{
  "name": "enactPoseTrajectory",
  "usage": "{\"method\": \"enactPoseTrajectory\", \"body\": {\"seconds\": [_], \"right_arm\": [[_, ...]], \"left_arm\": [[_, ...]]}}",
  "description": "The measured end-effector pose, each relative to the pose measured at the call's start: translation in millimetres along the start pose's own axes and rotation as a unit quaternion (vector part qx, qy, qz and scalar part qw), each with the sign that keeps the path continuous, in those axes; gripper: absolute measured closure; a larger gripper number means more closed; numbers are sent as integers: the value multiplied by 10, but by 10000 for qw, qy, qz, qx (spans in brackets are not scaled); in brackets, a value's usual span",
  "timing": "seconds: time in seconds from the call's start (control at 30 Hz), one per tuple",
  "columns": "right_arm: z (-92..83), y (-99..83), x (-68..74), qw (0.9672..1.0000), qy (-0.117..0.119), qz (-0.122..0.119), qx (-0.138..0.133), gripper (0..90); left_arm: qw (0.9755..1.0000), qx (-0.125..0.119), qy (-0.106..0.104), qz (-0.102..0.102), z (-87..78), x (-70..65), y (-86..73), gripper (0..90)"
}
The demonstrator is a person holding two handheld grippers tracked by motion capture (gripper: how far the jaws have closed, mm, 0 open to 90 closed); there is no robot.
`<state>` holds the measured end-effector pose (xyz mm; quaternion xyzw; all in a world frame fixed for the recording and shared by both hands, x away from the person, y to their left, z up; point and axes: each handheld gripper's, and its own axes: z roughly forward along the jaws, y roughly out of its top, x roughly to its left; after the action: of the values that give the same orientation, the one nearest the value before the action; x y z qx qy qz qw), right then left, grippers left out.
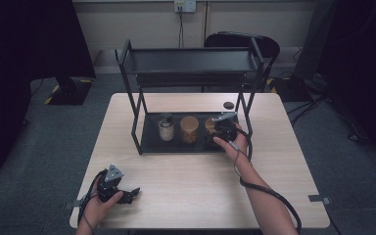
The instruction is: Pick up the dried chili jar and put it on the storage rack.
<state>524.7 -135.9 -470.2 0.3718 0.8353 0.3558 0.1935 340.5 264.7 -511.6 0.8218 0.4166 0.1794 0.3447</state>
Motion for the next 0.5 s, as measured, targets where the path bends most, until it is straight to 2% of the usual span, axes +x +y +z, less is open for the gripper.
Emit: {"method": "enactPoseTrajectory", "body": {"seconds": [0.5], "right_arm": [[91,-25,2,10000,-39,17,41,255]], "left_arm": [[10000,-3,-1,-3,0,0,0,0]]}}
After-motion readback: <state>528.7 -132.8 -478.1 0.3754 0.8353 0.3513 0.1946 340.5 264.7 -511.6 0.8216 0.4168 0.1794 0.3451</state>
